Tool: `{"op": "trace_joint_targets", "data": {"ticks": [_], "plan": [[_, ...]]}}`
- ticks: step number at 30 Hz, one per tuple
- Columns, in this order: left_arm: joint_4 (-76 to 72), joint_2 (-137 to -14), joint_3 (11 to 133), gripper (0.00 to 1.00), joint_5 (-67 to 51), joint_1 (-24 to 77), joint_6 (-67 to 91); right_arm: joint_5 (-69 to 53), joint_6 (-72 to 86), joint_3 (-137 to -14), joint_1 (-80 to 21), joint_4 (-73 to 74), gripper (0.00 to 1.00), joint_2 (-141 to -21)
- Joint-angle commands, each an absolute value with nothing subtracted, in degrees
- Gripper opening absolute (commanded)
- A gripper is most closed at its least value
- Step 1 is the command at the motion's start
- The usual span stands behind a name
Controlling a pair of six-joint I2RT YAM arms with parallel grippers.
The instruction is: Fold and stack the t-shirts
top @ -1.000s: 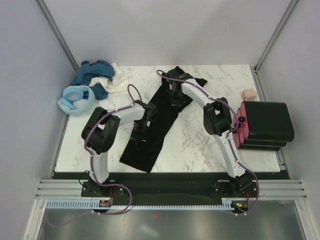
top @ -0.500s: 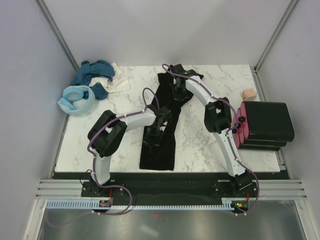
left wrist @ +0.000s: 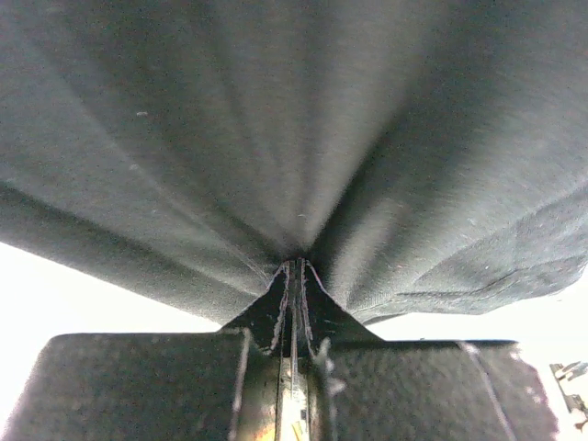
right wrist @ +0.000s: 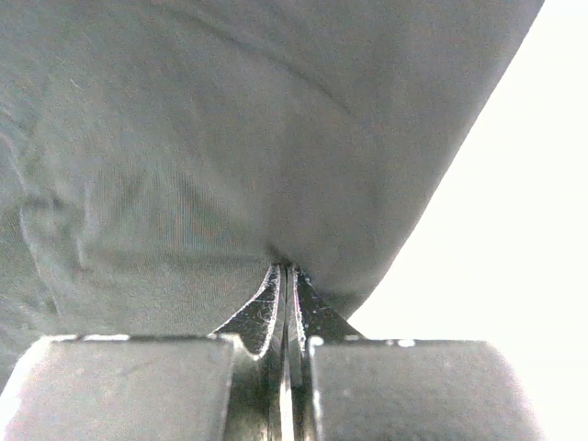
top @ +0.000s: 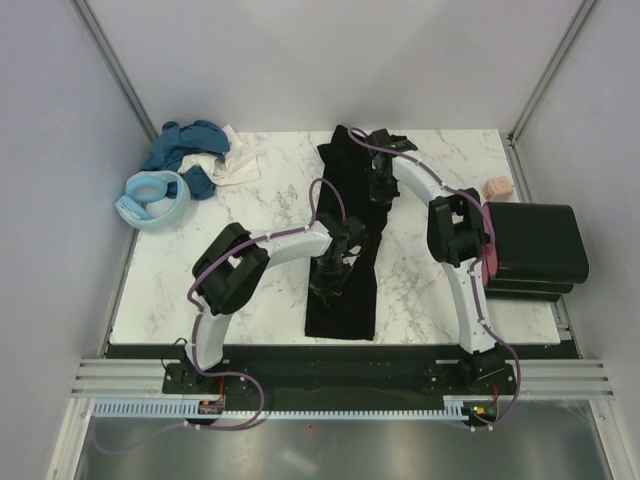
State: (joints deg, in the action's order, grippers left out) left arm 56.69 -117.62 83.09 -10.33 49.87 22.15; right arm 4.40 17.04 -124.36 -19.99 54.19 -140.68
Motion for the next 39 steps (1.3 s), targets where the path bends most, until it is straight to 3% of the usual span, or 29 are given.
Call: {"op": "trace_joint_targets", "data": {"ticks": [1,3,12,21,24,28,32,39], "plan": [[58.4,-119.1,83.4,0.02,-10.4,50.3,20.1,10.8,18.1,-117.0,-18.9,56.3,0.06,-137.2],[58.4,-119.0,83.6,0.02,-9.9,50.2,20.1,11.5,18.5,-115.4,-18.9,56.6,0.19,-134.8],[57.3,-112.2,84.7,0.03,-6.0,49.6,21.0,8.0,18.4,-113.9,-18.9,52.9,0.28,-123.7],[56.1,-95.7,85.2,0.33,1.5,40.0,25.7,1.4,20.2,-110.0,-19.0,49.7,0.38,-112.3],[56.2,-92.1,81.8,0.37,1.7,34.5,26.6,0.6,21.1,-104.2,-19.3,49.4,0.38,-107.8],[57.0,-91.0,77.5,0.37,0.3,28.1,23.8,0.9,22.4,-93.2,-22.2,49.7,0.41,-101.5],[56.5,-90.0,76.0,0.29,-1.0,28.0,20.6,2.4,25.4,-83.5,-28.0,50.7,0.42,-93.5],[55.3,-91.4,73.7,0.27,-9.0,29.8,17.1,1.7,33.0,-70.2,-40.3,51.6,0.40,-86.9]]}}
